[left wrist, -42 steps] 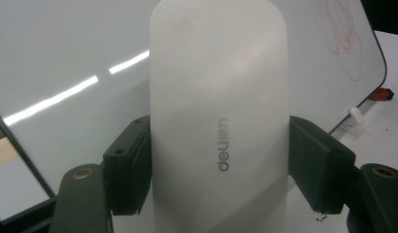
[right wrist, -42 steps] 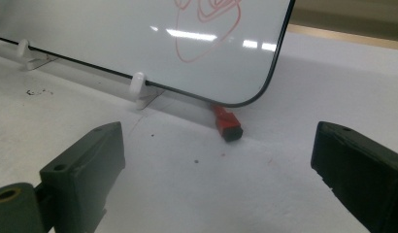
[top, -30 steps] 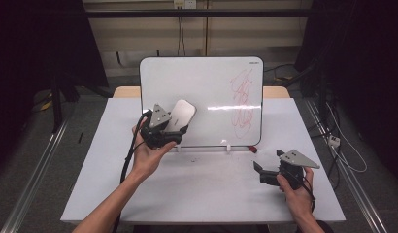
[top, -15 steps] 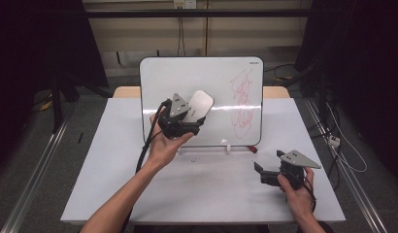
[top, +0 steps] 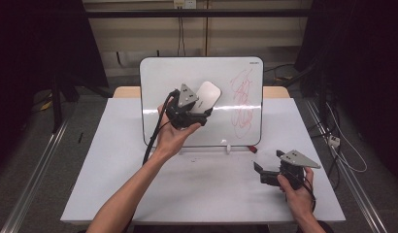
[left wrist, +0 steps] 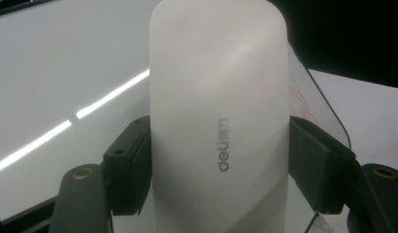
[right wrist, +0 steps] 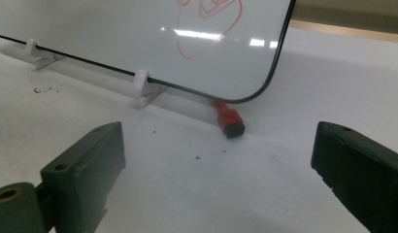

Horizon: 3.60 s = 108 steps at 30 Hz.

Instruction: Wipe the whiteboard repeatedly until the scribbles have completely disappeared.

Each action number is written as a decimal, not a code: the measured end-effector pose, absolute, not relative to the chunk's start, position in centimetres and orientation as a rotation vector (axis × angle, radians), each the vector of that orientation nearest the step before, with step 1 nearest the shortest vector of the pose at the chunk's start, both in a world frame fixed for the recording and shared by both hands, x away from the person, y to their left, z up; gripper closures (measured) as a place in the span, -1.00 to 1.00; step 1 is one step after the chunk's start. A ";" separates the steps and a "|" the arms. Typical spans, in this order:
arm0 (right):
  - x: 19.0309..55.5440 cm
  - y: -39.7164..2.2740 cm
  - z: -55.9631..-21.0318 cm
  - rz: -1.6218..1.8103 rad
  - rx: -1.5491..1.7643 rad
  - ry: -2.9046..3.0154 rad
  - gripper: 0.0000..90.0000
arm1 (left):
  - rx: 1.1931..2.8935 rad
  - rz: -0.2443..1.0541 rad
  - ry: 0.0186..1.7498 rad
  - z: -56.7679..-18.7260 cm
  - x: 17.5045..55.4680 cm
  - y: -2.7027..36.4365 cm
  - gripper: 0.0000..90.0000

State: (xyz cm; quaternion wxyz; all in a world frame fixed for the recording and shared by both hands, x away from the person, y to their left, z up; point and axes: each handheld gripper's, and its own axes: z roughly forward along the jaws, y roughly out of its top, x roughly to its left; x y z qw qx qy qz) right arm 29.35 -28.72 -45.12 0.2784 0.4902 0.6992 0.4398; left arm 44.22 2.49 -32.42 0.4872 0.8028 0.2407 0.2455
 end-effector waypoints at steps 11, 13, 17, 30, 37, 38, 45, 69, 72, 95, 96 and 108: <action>29.2 -28.6 -45.0 1.179 1.302 1.875 -0.88 | 1.945 0.634 0.574 -31.7 45.4 1.1 -0.31; 29.2 -28.5 -44.9 1.178 1.304 1.877 -0.88 | 1.955 0.641 0.568 -31.4 45.6 0.7 -0.31; 29.3 -28.5 -45.0 1.176 1.305 1.878 -0.88 | 1.967 0.666 0.554 -31.1 46.0 0.0 -0.31; 29.2 -28.6 -45.0 1.176 1.311 1.876 -0.88 | 1.991 0.752 0.502 -29.9 47.0 -2.4 -0.31; 29.2 -28.7 -45.0 1.174 1.310 1.873 -0.88 | 2.012 0.800 0.476 -29.8 47.4 -4.0 -0.31; 29.2 -28.7 -45.1 1.173 1.311 1.873 -0.88 | 2.012 0.800 0.476 -29.8 47.4 -4.0 -0.31; 29.3 -28.7 -45.1 1.174 1.311 1.878 -0.88 | 2.003 0.845 0.483 -30.1 48.0 -5.5 -0.31; 29.1 -28.9 -45.1 1.174 1.312 1.877 -0.88 | 2.016 0.950 0.444 -29.9 49.6 -8.0 -0.31; 29.1 -28.8 -45.1 1.175 1.311 1.877 -0.88 | 2.026 0.949 0.455 -30.5 49.7 -8.5 -0.31; 29.2 -28.9 -45.2 1.180 1.313 1.881 -0.88 | 2.070 1.059 0.467 -31.4 50.5 -10.4 -0.31; 29.2 -28.8 -45.2 1.178 1.312 1.882 -0.88 | 2.061 1.063 0.469 -31.5 50.4 -10.6 -0.31; 29.2 -28.8 -45.2 1.179 1.315 1.880 -0.88 | 2.099 1.034 0.418 -33.8 48.7 -11.2 -0.31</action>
